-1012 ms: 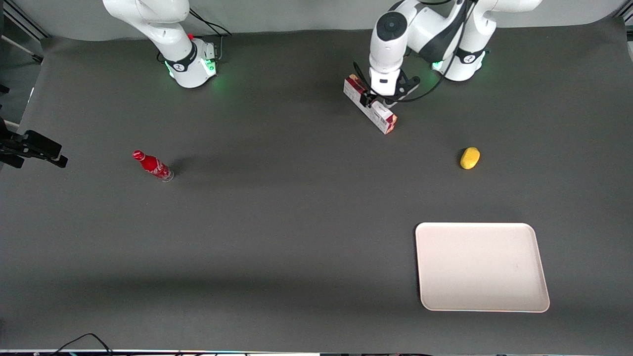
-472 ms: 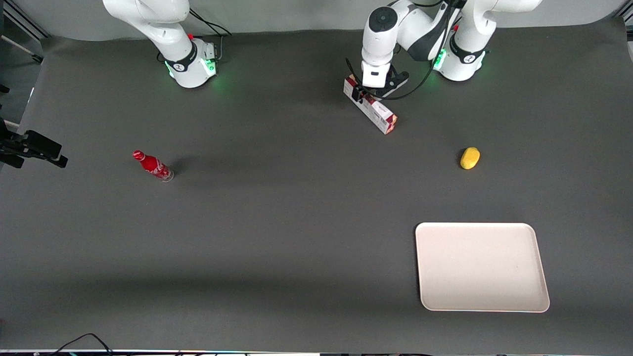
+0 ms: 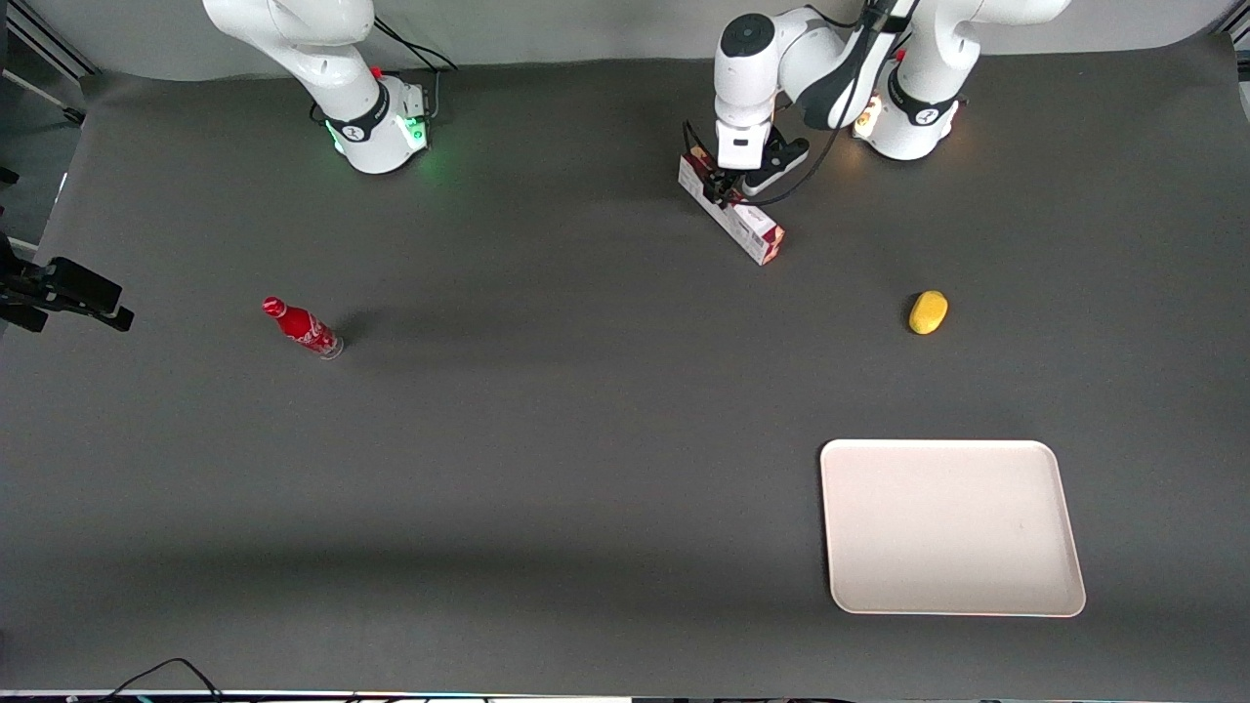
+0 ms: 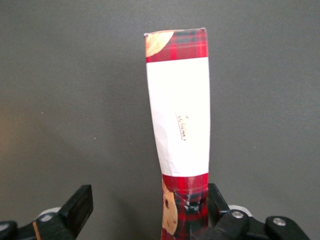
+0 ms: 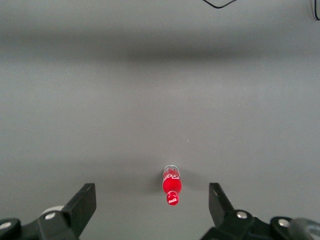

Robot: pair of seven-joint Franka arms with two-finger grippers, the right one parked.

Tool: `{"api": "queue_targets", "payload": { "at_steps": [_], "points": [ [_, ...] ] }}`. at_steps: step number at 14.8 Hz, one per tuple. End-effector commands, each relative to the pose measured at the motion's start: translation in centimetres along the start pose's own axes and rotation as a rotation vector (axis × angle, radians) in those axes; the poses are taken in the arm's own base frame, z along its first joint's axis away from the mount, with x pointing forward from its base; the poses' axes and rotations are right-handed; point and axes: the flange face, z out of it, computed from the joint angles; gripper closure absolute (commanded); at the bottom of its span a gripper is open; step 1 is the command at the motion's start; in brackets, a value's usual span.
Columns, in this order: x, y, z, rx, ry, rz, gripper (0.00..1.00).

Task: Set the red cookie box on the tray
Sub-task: 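Close the left gripper on the cookie box's end and lift it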

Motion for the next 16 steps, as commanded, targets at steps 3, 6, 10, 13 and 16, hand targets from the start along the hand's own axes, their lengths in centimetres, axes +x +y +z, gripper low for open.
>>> {"api": "queue_targets", "payload": {
  "at_steps": [3,6,10,13,16],
  "points": [
    [-1.0,0.4,0.9,0.000,0.010,-0.065,0.10],
    [-0.9,1.0,0.5,-0.008,0.007,-0.088,0.53],
    [-0.4,1.4,0.3,-0.014,0.008,-0.100,0.70],
    [-0.2,2.4,-0.6,0.006,0.026,-0.105,0.88],
    [0.8,3.5,-1.5,0.021,0.043,-0.108,1.00]
  ]
}}
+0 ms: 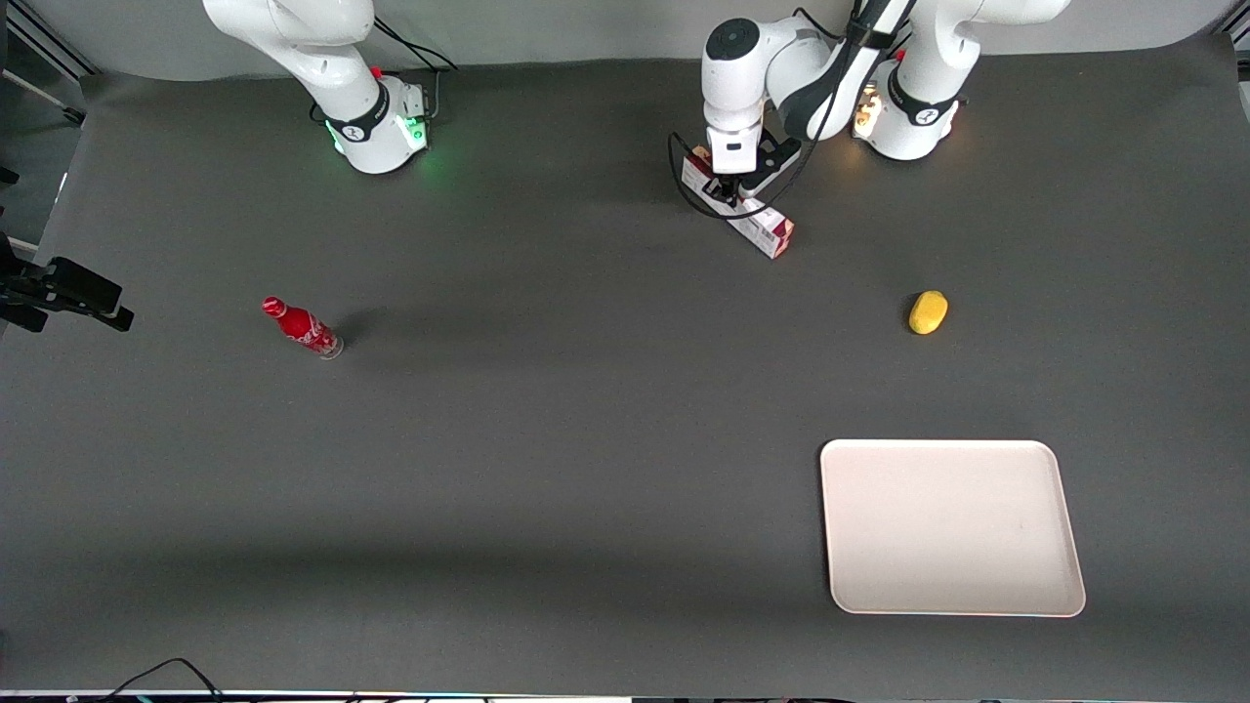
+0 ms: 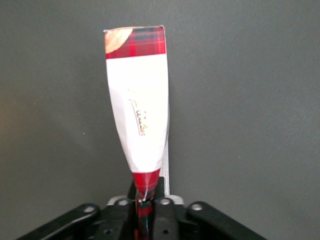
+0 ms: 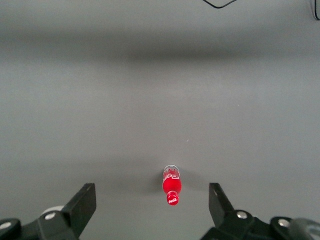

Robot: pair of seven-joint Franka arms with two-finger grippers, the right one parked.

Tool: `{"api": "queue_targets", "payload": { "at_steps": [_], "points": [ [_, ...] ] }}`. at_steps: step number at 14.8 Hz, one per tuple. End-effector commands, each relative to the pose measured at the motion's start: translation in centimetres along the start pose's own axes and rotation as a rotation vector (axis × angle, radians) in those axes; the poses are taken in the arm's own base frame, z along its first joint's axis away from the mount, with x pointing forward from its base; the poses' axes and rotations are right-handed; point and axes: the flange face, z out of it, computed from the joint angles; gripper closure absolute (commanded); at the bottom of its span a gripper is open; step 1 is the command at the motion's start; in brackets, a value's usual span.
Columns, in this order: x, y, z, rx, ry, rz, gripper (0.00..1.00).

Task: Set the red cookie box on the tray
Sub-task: 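Close the left gripper on the cookie box's end and lift it, then carry the held cookie box with the left gripper over the white tray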

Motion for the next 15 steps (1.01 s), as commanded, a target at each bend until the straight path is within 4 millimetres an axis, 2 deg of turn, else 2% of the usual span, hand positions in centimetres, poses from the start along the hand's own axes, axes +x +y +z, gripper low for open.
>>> {"api": "queue_targets", "payload": {
  "at_steps": [1,7,9,12,15],
  "points": [
    [0.9,2.0,-1.3,0.014,0.029,-0.010,1.00],
    [4.5,6.9,-7.1,0.088,0.071,-0.005,1.00],
    [6.1,8.5,-10.1,0.137,0.039,0.012,1.00],
    [10.3,10.3,-15.6,0.166,-0.016,0.044,1.00],
    [15.9,11.2,-20.5,0.189,-0.065,0.093,1.00]
  ]
}}
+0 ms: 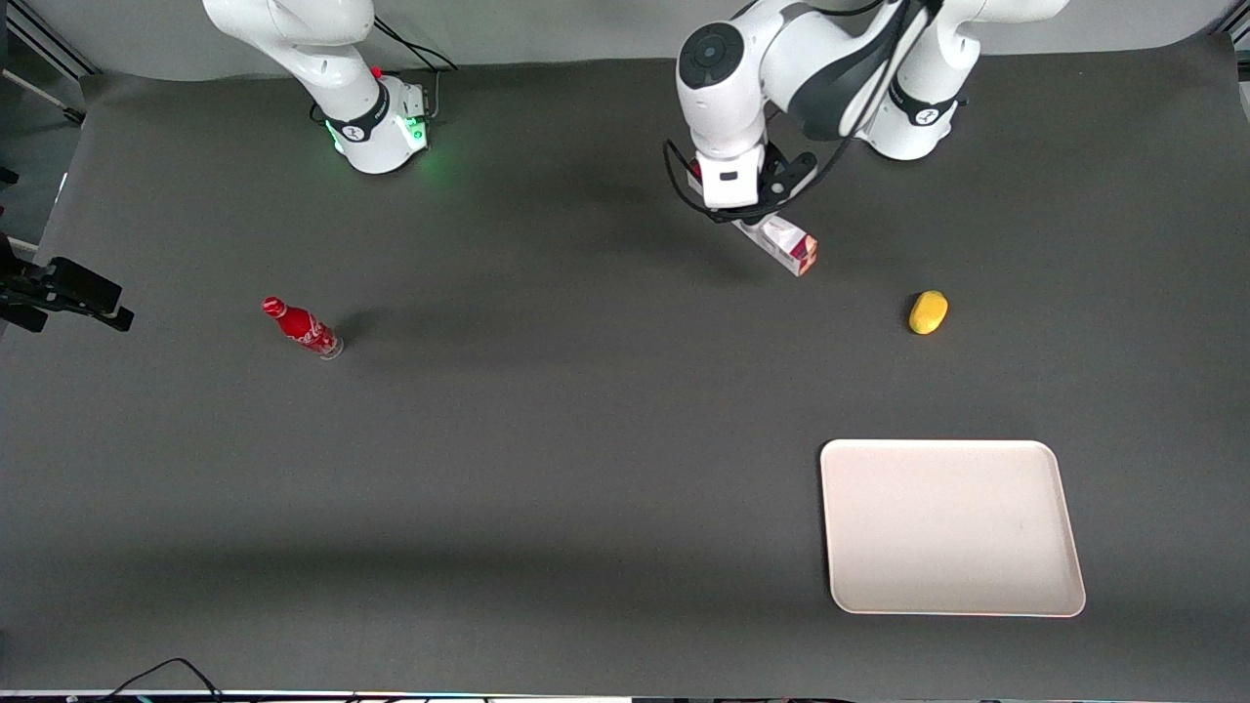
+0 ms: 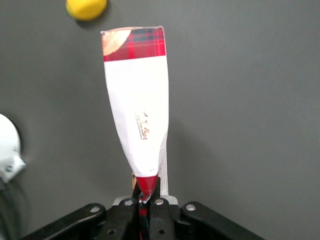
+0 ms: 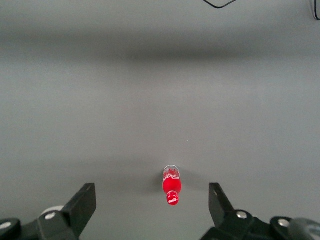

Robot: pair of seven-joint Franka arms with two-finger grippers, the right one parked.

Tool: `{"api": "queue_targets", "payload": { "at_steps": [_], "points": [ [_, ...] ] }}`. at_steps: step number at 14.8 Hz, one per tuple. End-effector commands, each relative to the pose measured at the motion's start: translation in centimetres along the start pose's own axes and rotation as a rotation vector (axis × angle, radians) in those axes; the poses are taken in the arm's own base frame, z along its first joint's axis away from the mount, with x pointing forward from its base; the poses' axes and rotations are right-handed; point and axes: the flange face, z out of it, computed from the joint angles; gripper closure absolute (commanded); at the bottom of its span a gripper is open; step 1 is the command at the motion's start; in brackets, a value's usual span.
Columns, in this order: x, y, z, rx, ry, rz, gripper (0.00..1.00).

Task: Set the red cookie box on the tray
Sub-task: 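Carry the held cookie box with the left gripper over the white tray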

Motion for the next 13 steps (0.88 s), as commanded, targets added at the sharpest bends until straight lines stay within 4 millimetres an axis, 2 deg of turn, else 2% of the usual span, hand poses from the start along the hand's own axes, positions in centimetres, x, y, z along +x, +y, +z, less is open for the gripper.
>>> {"api": "queue_targets", "payload": {
  "at_steps": [1,3,4,7,9,12,13],
  "points": [
    [6.3,-0.8,-7.0,0.012,-0.050,0.070,1.00],
    [10.3,-1.7,-9.8,0.012,-0.070,0.113,1.00],
    [13.0,-2.4,-11.0,0.006,-0.082,0.133,1.00],
    [20.2,-5.1,-13.3,-0.023,-0.106,0.213,1.00],
    [24.7,-7.1,-13.9,-0.043,-0.112,0.291,1.00],
    [32.2,-10.4,-13.5,-0.085,-0.097,0.409,1.00],
    [34.5,-10.6,-12.8,-0.094,-0.103,0.440,1.00]
  ]
}}
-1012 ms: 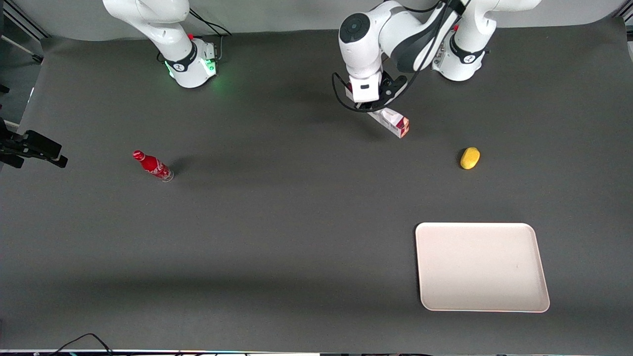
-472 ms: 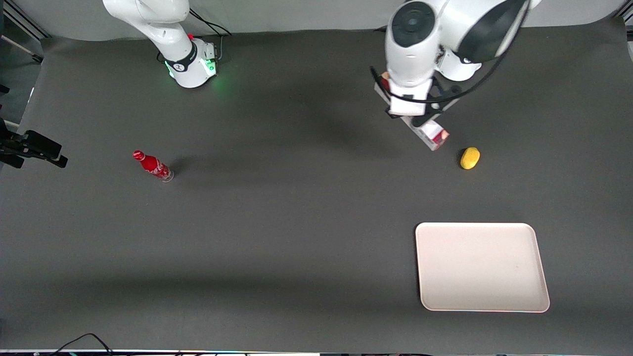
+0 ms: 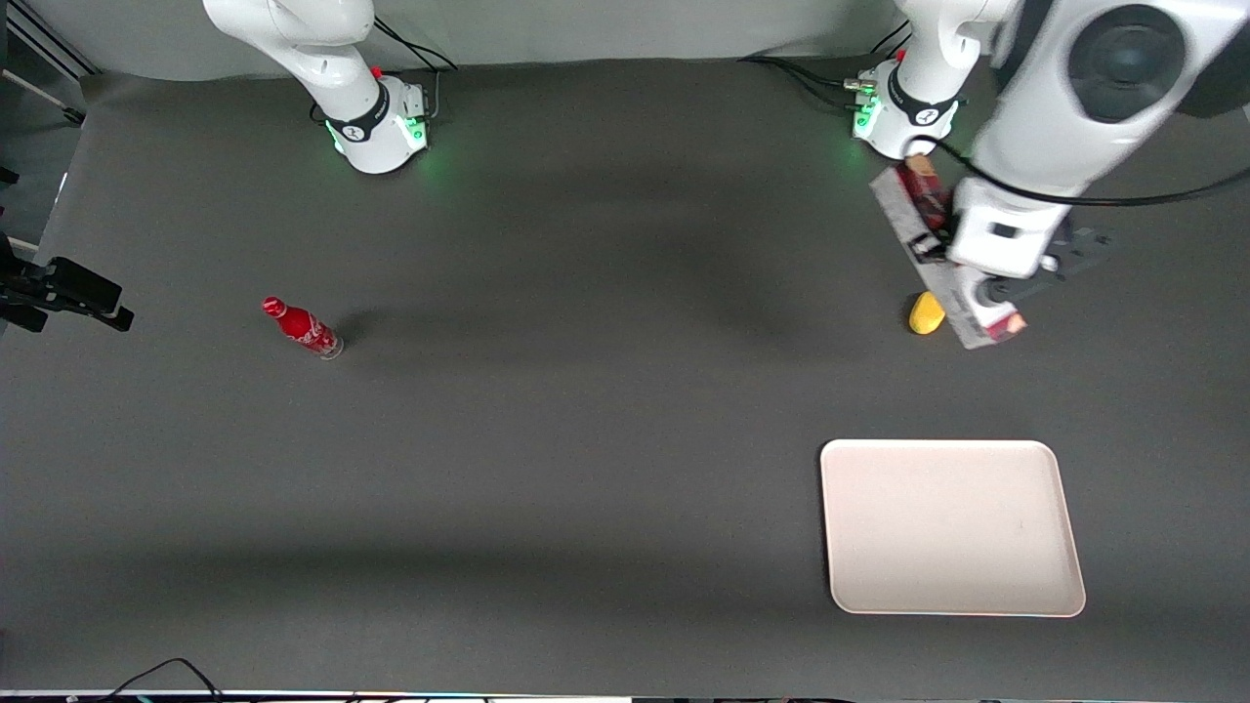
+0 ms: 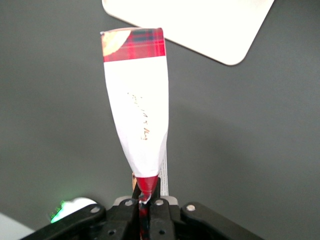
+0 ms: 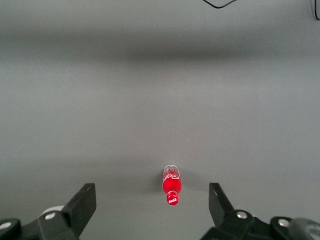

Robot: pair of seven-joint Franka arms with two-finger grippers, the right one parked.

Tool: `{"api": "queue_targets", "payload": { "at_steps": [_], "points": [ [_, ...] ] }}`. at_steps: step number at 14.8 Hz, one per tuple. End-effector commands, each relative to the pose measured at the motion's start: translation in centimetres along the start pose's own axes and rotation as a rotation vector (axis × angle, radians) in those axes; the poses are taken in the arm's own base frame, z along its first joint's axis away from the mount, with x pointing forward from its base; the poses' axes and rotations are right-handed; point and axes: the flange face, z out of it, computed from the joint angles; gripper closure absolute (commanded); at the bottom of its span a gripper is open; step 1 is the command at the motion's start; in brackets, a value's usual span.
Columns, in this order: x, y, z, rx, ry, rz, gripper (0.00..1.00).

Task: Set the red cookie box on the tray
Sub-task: 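Carry the held cookie box with the left gripper over the white tray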

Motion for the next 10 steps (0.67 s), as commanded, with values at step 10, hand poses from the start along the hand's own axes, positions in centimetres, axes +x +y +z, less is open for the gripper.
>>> {"api": "queue_targets", "payload": {
  "at_steps": [10],
  "points": [
    [18.2,-4.8,10.5,-0.057,0.095,0.315,1.00]
  ]
}}
